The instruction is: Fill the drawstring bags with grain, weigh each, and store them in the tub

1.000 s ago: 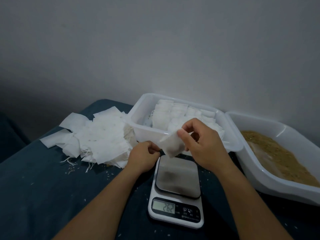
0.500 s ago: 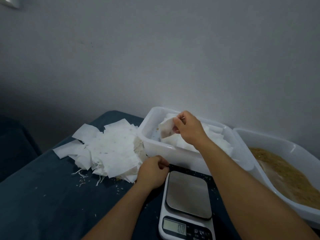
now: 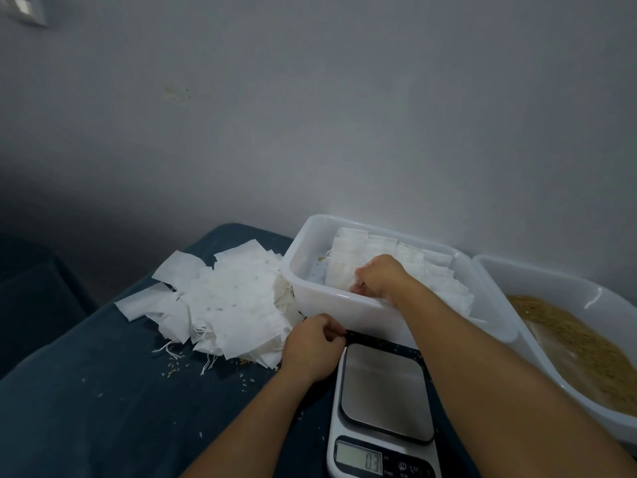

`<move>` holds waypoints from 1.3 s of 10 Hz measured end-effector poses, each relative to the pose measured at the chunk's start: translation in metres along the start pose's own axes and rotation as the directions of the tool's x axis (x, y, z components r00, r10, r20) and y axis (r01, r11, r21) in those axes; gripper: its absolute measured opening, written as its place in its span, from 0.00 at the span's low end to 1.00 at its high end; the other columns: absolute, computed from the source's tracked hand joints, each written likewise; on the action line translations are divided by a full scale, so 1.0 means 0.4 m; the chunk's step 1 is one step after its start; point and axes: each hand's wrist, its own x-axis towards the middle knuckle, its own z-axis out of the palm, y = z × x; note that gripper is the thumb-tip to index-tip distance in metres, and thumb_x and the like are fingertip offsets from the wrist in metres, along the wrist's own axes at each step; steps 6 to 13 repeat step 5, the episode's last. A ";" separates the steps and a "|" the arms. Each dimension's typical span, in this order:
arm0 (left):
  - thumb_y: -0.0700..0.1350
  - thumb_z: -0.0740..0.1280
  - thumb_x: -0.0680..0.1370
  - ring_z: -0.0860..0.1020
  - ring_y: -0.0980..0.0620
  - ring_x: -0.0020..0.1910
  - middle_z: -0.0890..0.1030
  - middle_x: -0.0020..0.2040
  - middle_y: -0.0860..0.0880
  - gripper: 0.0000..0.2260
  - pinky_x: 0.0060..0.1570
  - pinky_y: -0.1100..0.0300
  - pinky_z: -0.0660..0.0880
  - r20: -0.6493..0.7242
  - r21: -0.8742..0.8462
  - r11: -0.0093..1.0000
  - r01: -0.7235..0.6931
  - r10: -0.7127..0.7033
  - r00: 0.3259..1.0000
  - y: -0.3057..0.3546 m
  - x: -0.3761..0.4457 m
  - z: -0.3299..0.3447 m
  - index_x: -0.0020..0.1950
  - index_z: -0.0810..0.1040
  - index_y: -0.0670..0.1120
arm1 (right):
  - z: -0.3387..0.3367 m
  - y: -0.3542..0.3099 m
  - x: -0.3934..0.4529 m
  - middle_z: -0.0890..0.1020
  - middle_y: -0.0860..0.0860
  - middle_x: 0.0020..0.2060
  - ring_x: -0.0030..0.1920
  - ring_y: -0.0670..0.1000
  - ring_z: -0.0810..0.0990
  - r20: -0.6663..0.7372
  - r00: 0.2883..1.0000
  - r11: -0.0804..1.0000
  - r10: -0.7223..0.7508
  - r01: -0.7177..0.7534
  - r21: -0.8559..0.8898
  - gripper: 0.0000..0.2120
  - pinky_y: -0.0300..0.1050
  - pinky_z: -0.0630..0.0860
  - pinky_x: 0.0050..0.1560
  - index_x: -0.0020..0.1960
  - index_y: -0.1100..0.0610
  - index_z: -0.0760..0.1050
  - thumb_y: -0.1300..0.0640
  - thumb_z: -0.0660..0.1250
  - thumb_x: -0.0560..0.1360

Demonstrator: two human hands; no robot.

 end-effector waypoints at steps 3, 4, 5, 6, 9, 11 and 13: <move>0.48 0.73 0.77 0.78 0.66 0.42 0.82 0.43 0.61 0.08 0.38 0.76 0.68 -0.006 0.007 1.000 -0.010 0.010 1.000 -0.001 0.001 0.000 0.44 0.78 0.62 | -0.008 0.001 0.004 0.87 0.58 0.42 0.45 0.58 0.87 0.002 1.000 0.992 0.027 -0.027 -0.121 0.05 0.48 0.82 0.47 0.45 0.63 0.82 0.61 0.73 0.73; 0.47 0.72 0.77 0.78 0.66 0.43 0.83 0.44 0.60 0.08 0.39 0.76 0.68 -0.004 0.011 1.000 -0.019 0.019 1.000 -0.006 0.003 0.003 0.45 0.78 0.61 | -0.014 0.002 0.000 0.88 0.55 0.39 0.41 0.54 0.88 0.022 1.000 0.991 -0.003 0.006 -0.136 0.10 0.46 0.82 0.50 0.55 0.63 0.82 0.58 0.69 0.78; 0.47 0.72 0.77 0.77 0.68 0.42 0.82 0.43 0.62 0.08 0.38 0.78 0.67 -0.020 -0.007 1.000 -0.014 0.014 1.000 -0.004 0.006 0.002 0.45 0.78 0.61 | -0.016 0.004 -0.014 0.83 0.48 0.47 0.52 0.53 0.87 -0.100 0.983 0.981 -0.156 0.143 -0.133 0.14 0.47 0.80 0.60 0.64 0.59 0.78 0.54 0.68 0.81; 0.47 0.72 0.77 0.77 0.68 0.42 0.82 0.43 0.62 0.08 0.38 0.78 0.67 -0.020 -0.007 1.000 -0.014 0.014 1.000 -0.004 0.006 0.002 0.45 0.78 0.61 | -0.016 0.004 -0.014 0.83 0.48 0.47 0.52 0.53 0.87 -0.100 0.983 0.981 -0.156 0.143 -0.133 0.14 0.47 0.80 0.60 0.64 0.59 0.78 0.54 0.68 0.81; 0.47 0.72 0.77 0.77 0.68 0.42 0.82 0.43 0.62 0.08 0.38 0.78 0.67 -0.020 -0.007 1.000 -0.014 0.014 1.000 -0.004 0.006 0.002 0.45 0.78 0.61 | -0.016 0.004 -0.014 0.83 0.48 0.47 0.52 0.53 0.87 -0.100 0.983 0.981 -0.156 0.143 -0.133 0.14 0.47 0.80 0.60 0.64 0.59 0.78 0.54 0.68 0.81; 0.47 0.72 0.77 0.77 0.68 0.42 0.82 0.43 0.62 0.08 0.38 0.78 0.67 -0.020 -0.007 1.000 -0.014 0.014 1.000 -0.004 0.006 0.002 0.45 0.78 0.61 | -0.016 0.004 -0.014 0.83 0.48 0.47 0.52 0.53 0.87 -0.100 0.983 0.981 -0.156 0.143 -0.133 0.14 0.47 0.80 0.60 0.64 0.59 0.78 0.54 0.68 0.81; 0.47 0.72 0.77 0.77 0.68 0.42 0.82 0.43 0.62 0.08 0.38 0.78 0.67 -0.020 -0.007 1.000 -0.014 0.014 1.000 -0.004 0.006 0.002 0.45 0.78 0.61 | -0.016 0.004 -0.014 0.83 0.48 0.47 0.52 0.53 0.87 -0.100 0.983 0.981 -0.156 0.143 -0.133 0.14 0.47 0.80 0.60 0.64 0.59 0.78 0.54 0.68 0.81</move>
